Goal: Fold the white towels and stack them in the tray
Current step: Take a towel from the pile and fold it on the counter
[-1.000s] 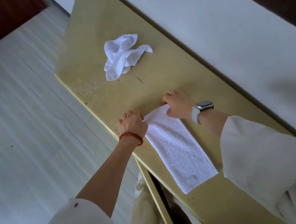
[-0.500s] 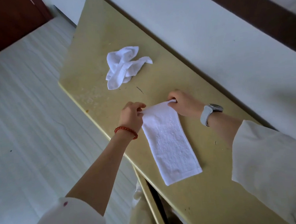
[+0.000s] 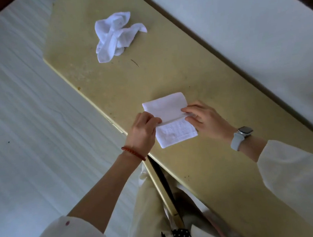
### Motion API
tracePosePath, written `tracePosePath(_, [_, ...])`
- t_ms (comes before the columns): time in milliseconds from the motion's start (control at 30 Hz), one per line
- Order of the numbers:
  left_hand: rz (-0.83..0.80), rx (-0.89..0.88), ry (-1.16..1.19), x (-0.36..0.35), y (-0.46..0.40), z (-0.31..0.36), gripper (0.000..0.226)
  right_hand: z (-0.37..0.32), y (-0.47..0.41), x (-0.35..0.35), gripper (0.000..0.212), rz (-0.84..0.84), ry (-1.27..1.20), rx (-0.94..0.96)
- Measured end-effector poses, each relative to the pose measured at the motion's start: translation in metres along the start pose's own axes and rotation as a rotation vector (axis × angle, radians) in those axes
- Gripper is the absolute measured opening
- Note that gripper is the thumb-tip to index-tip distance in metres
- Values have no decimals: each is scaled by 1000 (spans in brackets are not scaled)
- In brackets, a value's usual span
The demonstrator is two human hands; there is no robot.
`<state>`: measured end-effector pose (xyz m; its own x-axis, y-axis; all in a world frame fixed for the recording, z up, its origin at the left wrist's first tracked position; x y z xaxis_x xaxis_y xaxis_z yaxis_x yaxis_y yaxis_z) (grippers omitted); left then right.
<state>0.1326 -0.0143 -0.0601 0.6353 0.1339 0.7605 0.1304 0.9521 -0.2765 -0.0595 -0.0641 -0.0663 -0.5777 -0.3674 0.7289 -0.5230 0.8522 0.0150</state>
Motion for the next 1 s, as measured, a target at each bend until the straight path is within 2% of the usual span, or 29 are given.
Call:
tracePosePath(200, [-111,25,-8,-22,27,7,35,6,28,-16,23,5,57,-13])
tracePosePath(467, [-175,-24,-8,-36,42,21,33,10,42,-18,21,-119,126,59])
tracePosePath(700, [-164,-35,-40,-37,46,19,36,13,48,-23,16,-90,157,82])
tracePosePath(1000, [-122,-58,-71,-34,48,14,31,9,50,-23,22,-22,184,123])
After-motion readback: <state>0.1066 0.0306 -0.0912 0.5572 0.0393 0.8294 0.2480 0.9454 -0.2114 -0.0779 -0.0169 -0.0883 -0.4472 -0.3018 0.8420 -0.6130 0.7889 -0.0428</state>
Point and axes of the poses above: each hand's wrist, its own y-axis away from the middle knuckle, its own x-axis out of the back of the hand, z = x × y, the point moved 4 cm from there along -y, towards the middle knuckle
